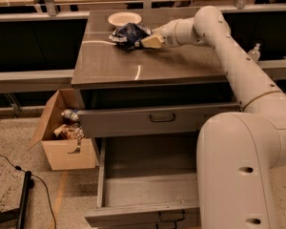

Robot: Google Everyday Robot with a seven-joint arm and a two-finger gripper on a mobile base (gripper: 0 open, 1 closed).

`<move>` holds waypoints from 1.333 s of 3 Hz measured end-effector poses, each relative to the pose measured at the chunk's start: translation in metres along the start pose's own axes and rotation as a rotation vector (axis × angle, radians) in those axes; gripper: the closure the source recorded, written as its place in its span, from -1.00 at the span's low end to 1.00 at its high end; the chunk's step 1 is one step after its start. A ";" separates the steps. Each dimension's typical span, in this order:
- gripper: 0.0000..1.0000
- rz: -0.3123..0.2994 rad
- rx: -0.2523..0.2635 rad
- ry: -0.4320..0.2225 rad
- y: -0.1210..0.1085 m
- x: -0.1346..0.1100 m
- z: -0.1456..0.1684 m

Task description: Place blue chip bag into middle drawer

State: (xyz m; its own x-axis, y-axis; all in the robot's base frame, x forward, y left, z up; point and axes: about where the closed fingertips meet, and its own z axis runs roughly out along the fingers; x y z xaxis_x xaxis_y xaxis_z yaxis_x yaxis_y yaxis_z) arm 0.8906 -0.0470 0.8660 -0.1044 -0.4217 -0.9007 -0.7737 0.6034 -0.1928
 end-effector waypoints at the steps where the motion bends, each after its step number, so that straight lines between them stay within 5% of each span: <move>1: 0.56 -0.009 -0.014 -0.004 0.002 -0.004 -0.005; 2: 0.98 -0.013 -0.065 -0.028 0.012 -0.013 -0.029; 3: 1.00 -0.014 -0.145 -0.052 0.037 -0.024 -0.073; 4: 1.00 -0.056 -0.267 -0.062 0.086 -0.021 -0.116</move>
Offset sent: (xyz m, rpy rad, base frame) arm -0.0627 -0.0276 0.0501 0.0525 0.0011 0.1376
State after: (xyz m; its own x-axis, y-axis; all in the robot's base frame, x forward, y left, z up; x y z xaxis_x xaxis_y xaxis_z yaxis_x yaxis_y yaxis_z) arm 0.7538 -0.0646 0.9131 -0.0251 -0.4019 -0.9153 -0.9154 0.3772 -0.1405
